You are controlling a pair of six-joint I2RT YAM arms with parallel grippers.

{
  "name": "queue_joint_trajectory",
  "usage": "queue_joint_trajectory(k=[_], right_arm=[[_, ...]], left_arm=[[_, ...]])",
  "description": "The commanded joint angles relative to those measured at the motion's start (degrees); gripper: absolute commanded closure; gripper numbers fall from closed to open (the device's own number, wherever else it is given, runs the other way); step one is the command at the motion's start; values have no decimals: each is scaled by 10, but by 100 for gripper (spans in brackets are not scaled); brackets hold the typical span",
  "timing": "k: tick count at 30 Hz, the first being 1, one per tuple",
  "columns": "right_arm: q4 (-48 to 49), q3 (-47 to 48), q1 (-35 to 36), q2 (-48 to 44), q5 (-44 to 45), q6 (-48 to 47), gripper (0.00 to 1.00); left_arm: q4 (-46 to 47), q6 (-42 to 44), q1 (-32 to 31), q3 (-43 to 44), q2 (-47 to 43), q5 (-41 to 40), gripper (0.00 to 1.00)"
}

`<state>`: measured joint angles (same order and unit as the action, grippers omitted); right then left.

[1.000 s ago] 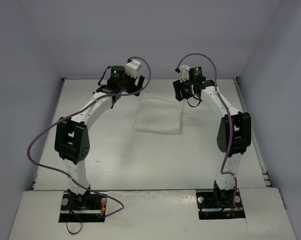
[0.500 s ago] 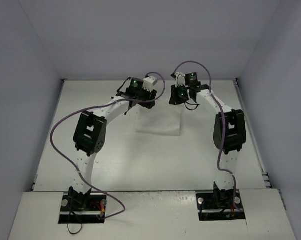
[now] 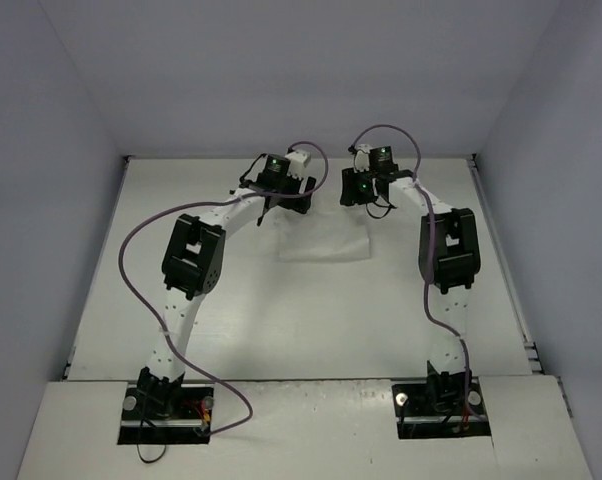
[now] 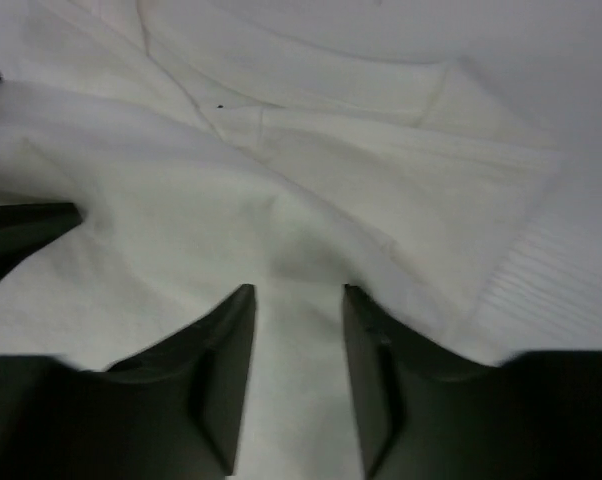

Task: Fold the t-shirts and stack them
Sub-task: Smooth out wrinkles on the folded tshirt

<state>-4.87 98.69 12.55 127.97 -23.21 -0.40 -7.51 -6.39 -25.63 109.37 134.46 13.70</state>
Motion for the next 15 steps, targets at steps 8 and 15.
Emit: queue_joint_trajectory(k=[8, 15], right_arm=[[25, -57, -19, -399, 210, 15, 6], [24, -192, -28, -635, 358, 39, 0]], left_arm=[[-160, -25, 17, -23, -415, -207, 15], [-276, -82, 75, -166, -689, -308, 15]])
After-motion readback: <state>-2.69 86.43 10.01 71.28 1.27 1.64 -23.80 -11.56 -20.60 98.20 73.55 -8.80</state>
